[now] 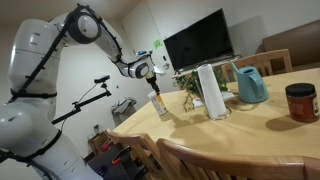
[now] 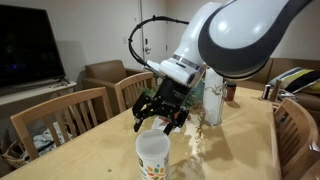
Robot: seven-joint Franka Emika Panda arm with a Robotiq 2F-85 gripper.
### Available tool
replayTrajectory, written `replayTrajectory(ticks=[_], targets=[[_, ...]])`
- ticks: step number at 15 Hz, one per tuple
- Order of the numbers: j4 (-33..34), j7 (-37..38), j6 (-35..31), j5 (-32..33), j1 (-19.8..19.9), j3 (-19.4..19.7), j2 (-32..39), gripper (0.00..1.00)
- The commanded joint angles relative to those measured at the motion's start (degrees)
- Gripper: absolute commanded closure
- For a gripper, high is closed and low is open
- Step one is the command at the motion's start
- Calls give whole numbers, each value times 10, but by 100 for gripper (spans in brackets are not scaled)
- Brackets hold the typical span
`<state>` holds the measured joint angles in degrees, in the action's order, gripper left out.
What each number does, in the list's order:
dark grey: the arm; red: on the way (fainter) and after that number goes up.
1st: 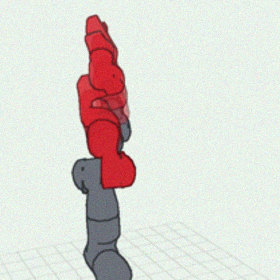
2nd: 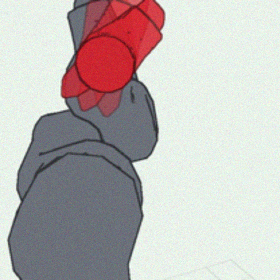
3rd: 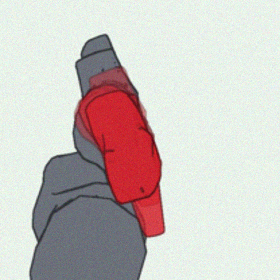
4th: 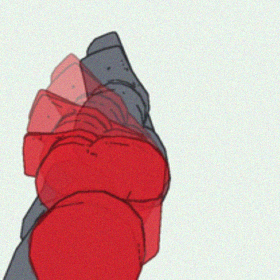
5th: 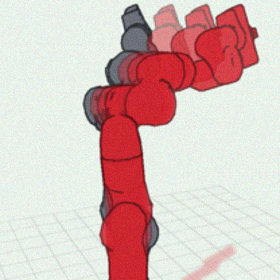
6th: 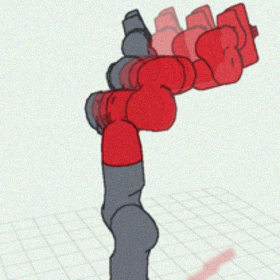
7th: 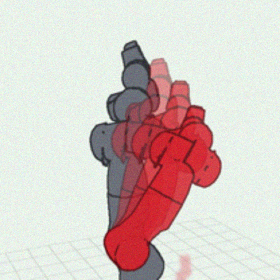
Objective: Move the paper towel holder to the right, remove the lid from the white can on the left
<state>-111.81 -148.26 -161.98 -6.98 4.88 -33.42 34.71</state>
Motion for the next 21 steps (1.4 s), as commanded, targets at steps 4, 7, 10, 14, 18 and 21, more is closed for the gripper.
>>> replayTrajectory(ticks=[4,7,10,14,18,21], targets=[[-32,-16,-27,-5,24,-22,-24,0],[-26,-21,-23,-5,31,-29,-16,0],[-24,-25,-22,-6,37,-34,-12,0],[-35,-8,-32,25,64,-61,-10,0],[-50,-9,-48,50,92,-94,-14,0],[-59,-9,-55,63,109,-113,-12,0]])
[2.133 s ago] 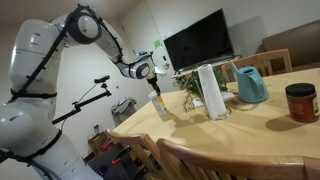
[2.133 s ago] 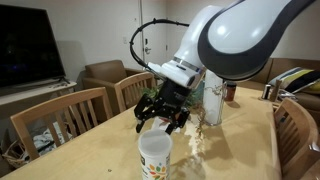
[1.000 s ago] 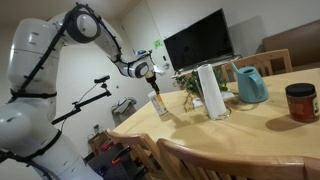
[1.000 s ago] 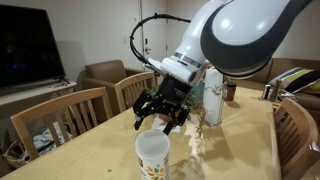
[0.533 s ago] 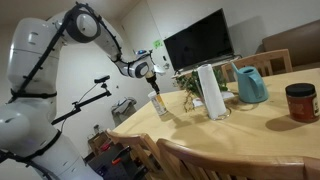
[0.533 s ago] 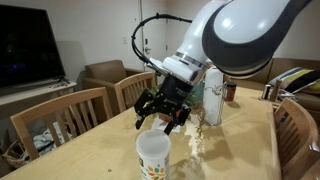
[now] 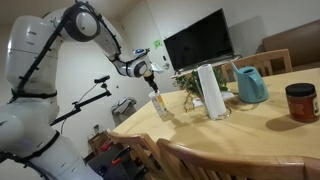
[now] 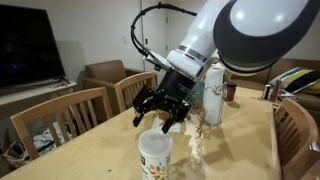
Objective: Move the paper towel holder to the right, remove the lid from the white can on the left
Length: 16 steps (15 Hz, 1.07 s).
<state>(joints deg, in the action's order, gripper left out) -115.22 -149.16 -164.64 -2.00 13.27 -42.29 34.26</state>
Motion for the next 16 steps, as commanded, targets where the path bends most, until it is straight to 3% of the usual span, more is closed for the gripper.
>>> replayTrajectory(ticks=[1,8,16], targets=[[-27,0,-32,17,33,-31,-5,0],[-71,0,-65,22,90,-67,-3,0],[-49,0,-49,58,95,-66,38,0]])
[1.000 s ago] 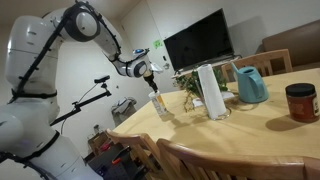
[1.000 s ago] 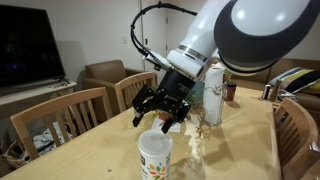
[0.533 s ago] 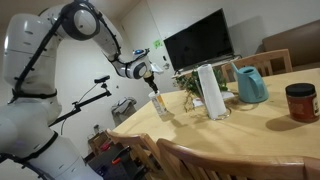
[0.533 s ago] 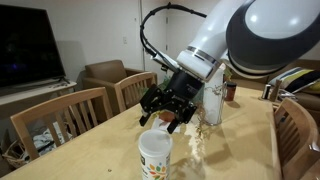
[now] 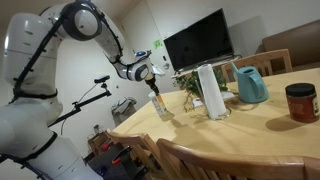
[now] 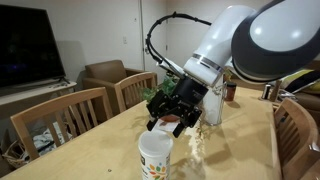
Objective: Move the paper towel holder to the right, remove the lid from the white can on the left
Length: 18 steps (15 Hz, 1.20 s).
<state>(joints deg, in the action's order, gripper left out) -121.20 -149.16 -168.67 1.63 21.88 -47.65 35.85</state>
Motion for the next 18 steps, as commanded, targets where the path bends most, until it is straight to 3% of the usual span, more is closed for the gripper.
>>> replayTrajectory(ticks=[1,9,18], targets=[[16,0,-4,28,7,-12,29,0],[46,0,3,53,0,-10,66,0],[34,0,-9,48,2,-17,53,0]])
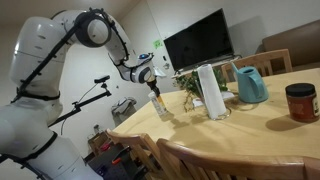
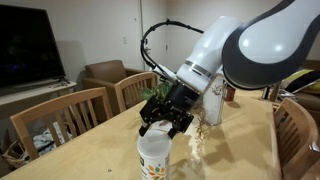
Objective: Move the paper towel holder to the right, remove the lid from the white can on the left
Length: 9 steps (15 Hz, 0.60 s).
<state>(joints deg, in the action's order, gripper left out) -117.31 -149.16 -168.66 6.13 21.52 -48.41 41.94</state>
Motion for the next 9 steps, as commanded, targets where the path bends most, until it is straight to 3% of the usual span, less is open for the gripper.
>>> replayTrajectory(ticks=[1,9], targets=[[-6,0,-9,3,6,-10,-9,0],[-23,0,-22,2,20,-22,-16,0]])
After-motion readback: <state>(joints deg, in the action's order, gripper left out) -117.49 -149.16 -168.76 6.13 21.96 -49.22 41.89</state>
